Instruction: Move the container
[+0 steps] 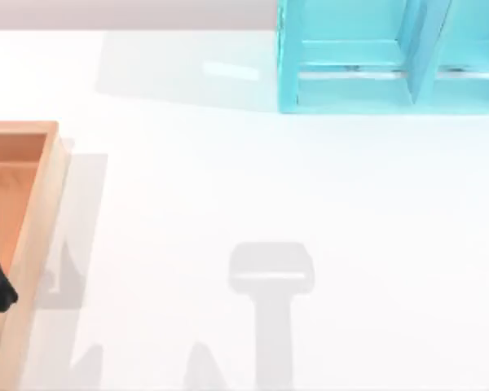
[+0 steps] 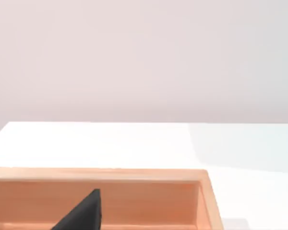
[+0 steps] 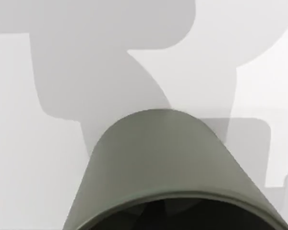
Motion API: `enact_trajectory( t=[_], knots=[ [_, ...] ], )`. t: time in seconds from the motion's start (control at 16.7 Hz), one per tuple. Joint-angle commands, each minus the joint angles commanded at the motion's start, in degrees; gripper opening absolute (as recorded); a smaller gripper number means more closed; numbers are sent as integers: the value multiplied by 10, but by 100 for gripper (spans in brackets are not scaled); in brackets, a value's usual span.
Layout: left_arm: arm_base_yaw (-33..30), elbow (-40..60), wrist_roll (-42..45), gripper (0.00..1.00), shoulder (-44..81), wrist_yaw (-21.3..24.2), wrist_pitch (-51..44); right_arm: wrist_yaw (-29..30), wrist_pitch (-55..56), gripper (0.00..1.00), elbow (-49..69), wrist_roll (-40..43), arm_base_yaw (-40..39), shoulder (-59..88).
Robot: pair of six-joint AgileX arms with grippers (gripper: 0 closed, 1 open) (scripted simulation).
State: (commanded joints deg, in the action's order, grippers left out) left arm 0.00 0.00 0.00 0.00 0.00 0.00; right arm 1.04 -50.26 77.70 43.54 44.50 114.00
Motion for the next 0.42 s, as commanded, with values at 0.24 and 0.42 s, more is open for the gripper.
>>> enact_trajectory(
  t=[0.24,0.42],
  knots=[
    [0,0,0,100,0,0,0,0,0,100,0,0,0,0],
    [0,0,0,100,0,0,0,0,0,100,0,0,0,0]
  ],
)
